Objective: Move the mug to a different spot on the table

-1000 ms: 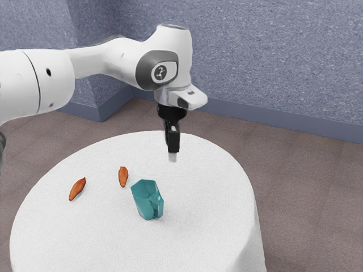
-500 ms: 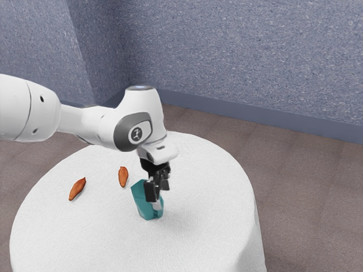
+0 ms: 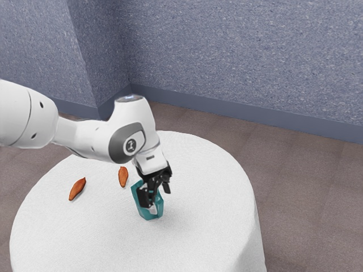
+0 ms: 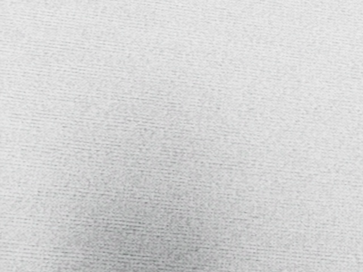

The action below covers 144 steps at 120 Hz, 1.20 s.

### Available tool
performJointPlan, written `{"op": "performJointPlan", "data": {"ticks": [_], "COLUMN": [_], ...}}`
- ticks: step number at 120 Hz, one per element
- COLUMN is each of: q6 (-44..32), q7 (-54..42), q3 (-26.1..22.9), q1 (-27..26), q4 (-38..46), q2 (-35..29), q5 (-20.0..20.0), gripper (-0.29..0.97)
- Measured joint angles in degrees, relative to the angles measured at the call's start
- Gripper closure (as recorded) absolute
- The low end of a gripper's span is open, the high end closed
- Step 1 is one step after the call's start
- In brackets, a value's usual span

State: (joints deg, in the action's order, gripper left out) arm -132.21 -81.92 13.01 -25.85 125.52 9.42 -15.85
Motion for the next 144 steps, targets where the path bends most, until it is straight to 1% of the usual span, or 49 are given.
{"op": "performJointPlan", "data": {"ticks": [25, 69, 77, 88, 102, 106, 110, 113, 116, 121, 129, 144], "q6": [-3.13, -5.00, -5.29, -5.64, -6.25, -6.45, -6.65, -6.81, -6.95, -7.13, -7.36, -7.54], "q7": [-4.45, -9.38, -9.99, -10.68, -11.26, -11.35, -11.43, -11.48, -11.53, -11.60, -11.71, -11.87], "q3": [0.74, 1.24, 1.23, 1.23, 1.24, 1.24, 1.24, 1.23, 1.23, 1.23, 1.23, 1.18], "q1": [-0.04, -0.01, -0.01, -0.01, -0.04, -0.05, -0.05, -0.05, -0.05, -0.03, -0.02, 0.01], "q4": [-0.10, -0.51, -0.58, -0.61, -0.62, -0.61, -0.61, -0.61, -0.60, -0.60, -0.59, -0.57], "q2": [2.73, 4.06, 4.14, 4.29, 4.32, 4.32, 4.31, 4.29, 4.18, 4.07, 3.84, 3.29], "q5": [-0.76, -1.01, -1.06, -1.12, -1.25, -1.29, -1.35, -1.38, -1.40, -1.42, -1.42, -1.33], "gripper": [0.00, 0.01, 0.07, 0.20, 0.33, 0.36, 0.35, 0.39, 0.40, 0.38, 0.46, 0.54]}}
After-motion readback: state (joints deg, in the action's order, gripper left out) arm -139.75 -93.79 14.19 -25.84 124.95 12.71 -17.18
